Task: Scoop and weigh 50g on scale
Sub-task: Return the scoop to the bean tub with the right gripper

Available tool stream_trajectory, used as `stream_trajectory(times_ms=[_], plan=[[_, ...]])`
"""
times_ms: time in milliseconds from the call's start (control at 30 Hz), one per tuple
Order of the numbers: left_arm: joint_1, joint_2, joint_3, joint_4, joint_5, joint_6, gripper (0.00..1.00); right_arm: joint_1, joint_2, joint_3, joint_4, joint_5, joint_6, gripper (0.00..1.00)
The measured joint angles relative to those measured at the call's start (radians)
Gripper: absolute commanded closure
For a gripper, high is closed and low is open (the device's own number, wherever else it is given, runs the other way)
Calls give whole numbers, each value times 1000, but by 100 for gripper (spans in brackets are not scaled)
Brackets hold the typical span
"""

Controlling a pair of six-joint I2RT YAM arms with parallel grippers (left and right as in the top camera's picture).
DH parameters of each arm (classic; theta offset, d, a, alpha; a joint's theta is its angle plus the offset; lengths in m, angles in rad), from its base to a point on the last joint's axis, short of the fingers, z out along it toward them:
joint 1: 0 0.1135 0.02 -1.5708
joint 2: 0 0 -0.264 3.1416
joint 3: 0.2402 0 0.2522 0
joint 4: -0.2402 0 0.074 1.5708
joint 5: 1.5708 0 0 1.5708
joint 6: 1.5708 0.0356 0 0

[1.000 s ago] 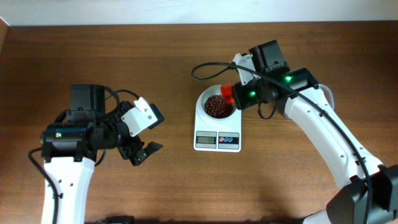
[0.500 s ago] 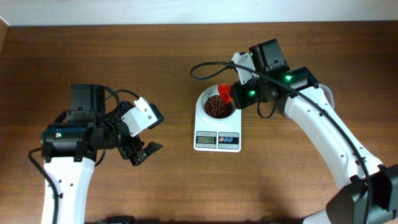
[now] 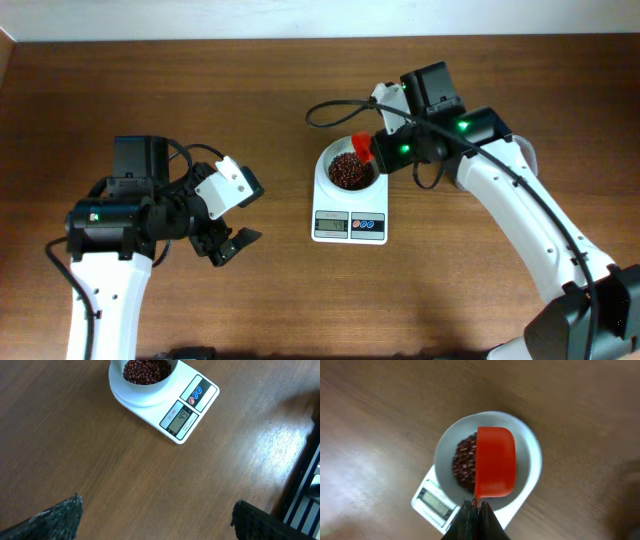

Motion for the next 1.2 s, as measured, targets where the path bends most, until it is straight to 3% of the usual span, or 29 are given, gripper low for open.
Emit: stream_trajectory(times_ms=[167,467,533,633,767,967,1200], plan=[[0,0,0,0,0,0,1,84,0,0,-10,180,-26,96],[0,0,0,0,0,0,1,87,0,18,5,241,-34,96],[0,0,0,0,0,0,1,80,2,43,-72,245,-37,96],[0,0,0,-2,0,0,1,-11,-5,133,-267,256,-37,96],[0,0,0,0,0,0,1,-217,-31,161,-376,261,-37,96],[0,0,0,0,0,0,1,-453,-29,161,-376,264,-37,96],[0,0,0,0,0,0,1,-467,122,146,-318,229,-37,96]])
